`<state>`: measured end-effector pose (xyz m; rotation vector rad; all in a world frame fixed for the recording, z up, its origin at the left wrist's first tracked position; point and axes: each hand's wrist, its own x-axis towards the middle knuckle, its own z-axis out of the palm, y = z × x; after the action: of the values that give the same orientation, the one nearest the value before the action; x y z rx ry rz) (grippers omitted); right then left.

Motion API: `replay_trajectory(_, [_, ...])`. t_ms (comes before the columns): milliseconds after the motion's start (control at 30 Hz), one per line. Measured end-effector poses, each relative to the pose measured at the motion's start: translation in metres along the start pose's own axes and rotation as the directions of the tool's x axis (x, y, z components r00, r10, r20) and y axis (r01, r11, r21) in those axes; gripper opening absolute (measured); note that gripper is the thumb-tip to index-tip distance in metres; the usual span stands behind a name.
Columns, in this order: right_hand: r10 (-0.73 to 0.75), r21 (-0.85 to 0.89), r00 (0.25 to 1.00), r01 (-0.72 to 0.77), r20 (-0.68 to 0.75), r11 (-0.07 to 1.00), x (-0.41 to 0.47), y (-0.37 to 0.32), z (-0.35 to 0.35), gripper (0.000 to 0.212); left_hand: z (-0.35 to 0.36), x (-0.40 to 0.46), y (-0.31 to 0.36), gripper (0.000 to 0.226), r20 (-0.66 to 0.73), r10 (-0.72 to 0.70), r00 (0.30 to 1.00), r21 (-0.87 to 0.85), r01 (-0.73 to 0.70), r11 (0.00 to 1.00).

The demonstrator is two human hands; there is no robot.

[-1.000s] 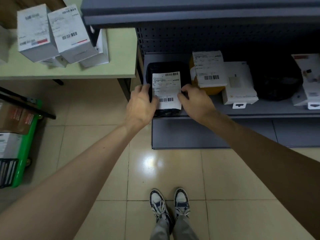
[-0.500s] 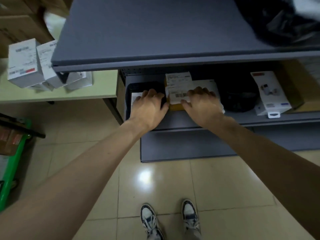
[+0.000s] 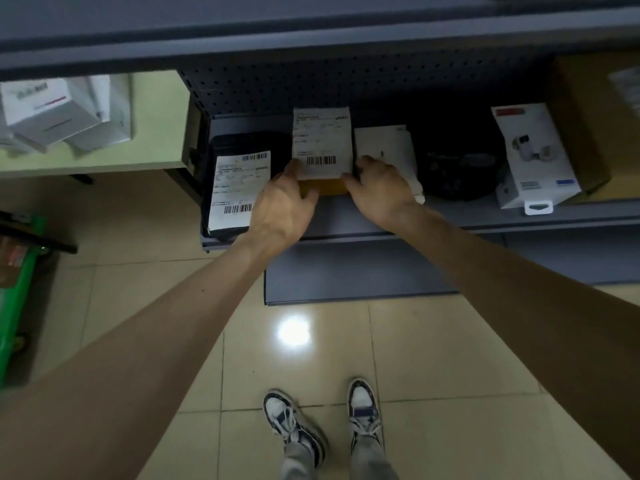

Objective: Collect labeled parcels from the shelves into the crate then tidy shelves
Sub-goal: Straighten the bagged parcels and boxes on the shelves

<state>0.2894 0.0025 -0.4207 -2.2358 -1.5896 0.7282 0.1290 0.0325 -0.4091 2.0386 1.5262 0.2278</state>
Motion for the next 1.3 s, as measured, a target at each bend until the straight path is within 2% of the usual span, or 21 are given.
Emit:
replay_trajectory(67, [0.03, 0.146, 0.999, -0.033, 0.019, 0.989, 0.002, 0.0, 0.005, 0.034, 0.005, 0.001, 0.0, 0.041, -0.023, -0.033, 0.999, -0.102, 0.031, 0.994])
replay_trajectory(133, [0.052, 0.218, 0.999, -0.05, -0.005, 0.975, 0.0, 0.0, 0.007, 0.034, 0.007, 0.001, 0.002, 0.038, -0.04, -0.072, 0.997, -0.191, 0.063, 0.98])
replay_trajectory(267, [0.097, 0.285, 0.992, -0.071, -0.078, 0.956, -0.012, 0.006, 0.014, 0.034, 0.009, -0.007, 0.005, 0.045, -0.023, -0.196, 0.98, -0.306, 0.179, 0.935])
replay_trajectory(400, [0.124, 0.312, 0.992, -0.107, -0.035, 0.944, -0.028, 0.017, 0.023, 0.038, 0.026, -0.021, -0.009, 0.037, 0.035, -0.25, 0.968, -0.321, 0.248, 0.914])
replay_trajectory(467, [0.132, 0.339, 0.99, -0.112, -0.039, 0.934, -0.031, 0.021, 0.028, 0.037, 0.03, -0.025, -0.015, 0.048, 0.06, -0.259, 0.964, -0.373, 0.262, 0.89])
replay_trajectory(567, [0.143, 0.378, 0.988, -0.114, -0.049, 0.919, -0.029, 0.022, 0.03, 0.036, 0.03, -0.027, -0.015, 0.053, 0.065, -0.266, 0.962, -0.491, 0.263, 0.831])
replay_trajectory(733, [0.111, 0.442, 0.993, -0.079, -0.046, 0.893, -0.038, 0.028, 0.03, 0.032, 0.033, -0.041, -0.013, 0.042, 0.046, -0.193, 0.98, -0.661, 0.175, 0.729])
replay_trajectory(833, [0.091, 0.536, 0.995, -0.054, -0.043, 0.842, -0.05, 0.031, 0.032, 0.03, 0.037, -0.051, -0.016, 0.039, 0.036, -0.176, 0.984, -0.731, 0.146, 0.667])
replay_trajectory(1033, [0.1, 0.696, 0.995, -0.062, -0.013, 0.715, -0.067, 0.035, 0.035, 0.035, 0.046, -0.065, -0.02, 0.046, 0.009, -0.168, 0.986, -0.78, 0.112, 0.615])
replay_trajectory(1300, [0.107, 0.719, 0.994, -0.057, -0.025, 0.693, -0.069, 0.038, 0.04, 0.033, 0.051, -0.067, -0.024, 0.047, 0.011, -0.152, 0.988, -0.801, 0.1, 0.59])
